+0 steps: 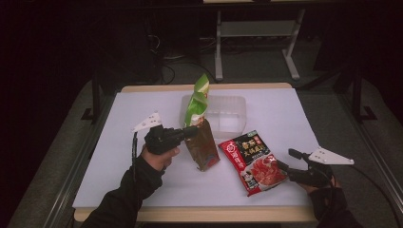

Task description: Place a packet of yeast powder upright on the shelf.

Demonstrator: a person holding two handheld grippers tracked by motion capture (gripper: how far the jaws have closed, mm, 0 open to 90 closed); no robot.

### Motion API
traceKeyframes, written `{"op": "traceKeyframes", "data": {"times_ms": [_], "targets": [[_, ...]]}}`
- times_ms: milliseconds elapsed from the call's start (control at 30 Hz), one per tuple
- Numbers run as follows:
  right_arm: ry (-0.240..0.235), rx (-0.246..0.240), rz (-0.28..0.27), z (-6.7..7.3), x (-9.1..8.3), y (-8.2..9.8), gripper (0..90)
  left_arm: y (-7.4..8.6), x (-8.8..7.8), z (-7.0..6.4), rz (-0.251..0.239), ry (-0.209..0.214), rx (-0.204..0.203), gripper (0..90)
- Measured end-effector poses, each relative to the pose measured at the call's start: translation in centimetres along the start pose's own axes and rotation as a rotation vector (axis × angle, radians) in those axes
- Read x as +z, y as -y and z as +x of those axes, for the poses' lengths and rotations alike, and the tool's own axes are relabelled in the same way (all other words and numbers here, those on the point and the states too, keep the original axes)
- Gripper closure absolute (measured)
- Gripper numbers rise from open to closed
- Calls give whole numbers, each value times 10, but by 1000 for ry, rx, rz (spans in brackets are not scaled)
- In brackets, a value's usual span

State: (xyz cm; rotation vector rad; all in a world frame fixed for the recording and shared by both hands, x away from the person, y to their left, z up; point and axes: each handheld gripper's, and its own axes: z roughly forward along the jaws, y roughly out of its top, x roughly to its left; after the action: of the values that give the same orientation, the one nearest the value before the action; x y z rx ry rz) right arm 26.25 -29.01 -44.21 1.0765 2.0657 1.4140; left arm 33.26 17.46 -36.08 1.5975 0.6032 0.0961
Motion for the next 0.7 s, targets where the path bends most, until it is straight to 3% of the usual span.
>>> {"op": "traceKeyframes", "data": {"times_ms": [333, 467, 533, 600, 700], "targets": [[-2, 4, -2, -1, 0, 0, 312, -24, 2, 0, -67, -20, 18, 887], [-5, 4, -4, 0, -1, 1, 312, -40, 10, -3, -75, -46, 50, 887], [-7, 2, -5, 0, -1, 1, 307, -47, 15, -2, -89, -53, 45, 887], [-7, 2, -6, 0, -1, 1, 304, -55, 20, -3, -82, -78, 78, 887], [-6, 2, -5, 0, -1, 1, 304, -62, 33, 0, -64, -104, 98, 887]]}}
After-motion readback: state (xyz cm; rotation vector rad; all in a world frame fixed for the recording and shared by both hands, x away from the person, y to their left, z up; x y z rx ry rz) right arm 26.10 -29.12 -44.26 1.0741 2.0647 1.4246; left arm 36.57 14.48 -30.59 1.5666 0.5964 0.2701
